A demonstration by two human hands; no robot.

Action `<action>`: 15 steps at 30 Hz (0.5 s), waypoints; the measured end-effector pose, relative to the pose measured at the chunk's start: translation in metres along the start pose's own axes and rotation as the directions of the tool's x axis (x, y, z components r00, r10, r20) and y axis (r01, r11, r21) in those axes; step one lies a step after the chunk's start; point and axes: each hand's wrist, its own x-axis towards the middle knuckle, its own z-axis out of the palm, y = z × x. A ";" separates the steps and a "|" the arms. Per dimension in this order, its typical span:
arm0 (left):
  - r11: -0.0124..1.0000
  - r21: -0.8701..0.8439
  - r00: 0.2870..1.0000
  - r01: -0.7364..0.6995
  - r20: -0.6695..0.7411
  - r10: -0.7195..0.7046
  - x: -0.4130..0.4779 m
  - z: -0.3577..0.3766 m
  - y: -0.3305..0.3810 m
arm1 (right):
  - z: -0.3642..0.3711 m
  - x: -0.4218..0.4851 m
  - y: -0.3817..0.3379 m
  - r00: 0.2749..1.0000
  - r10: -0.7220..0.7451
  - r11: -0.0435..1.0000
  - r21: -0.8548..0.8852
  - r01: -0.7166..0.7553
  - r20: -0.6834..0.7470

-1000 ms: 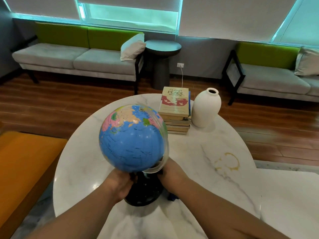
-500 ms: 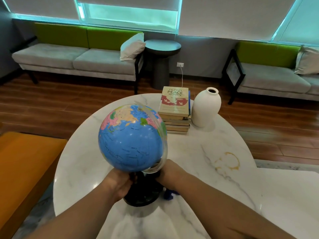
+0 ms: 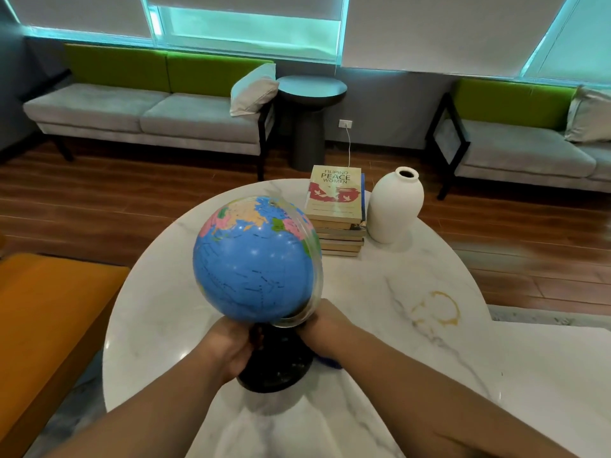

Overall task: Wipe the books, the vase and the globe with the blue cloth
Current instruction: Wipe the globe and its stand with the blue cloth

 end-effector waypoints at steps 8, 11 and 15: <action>0.999 -0.030 0.997 -0.017 -0.082 0.015 0.004 0.004 -0.007 | -0.009 0.000 0.025 1.000 -0.024 0.942 -0.333 0.028 0.018; 0.998 -0.064 0.991 -0.025 -0.133 0.016 0.006 0.003 -0.007 | -0.004 -0.010 0.025 0.978 -0.193 0.946 -0.248 0.207 0.080; 0.996 -0.086 0.992 -0.025 -0.127 0.014 0.007 0.007 -0.009 | -0.008 -0.019 0.040 0.980 -0.164 0.934 -0.302 0.191 0.112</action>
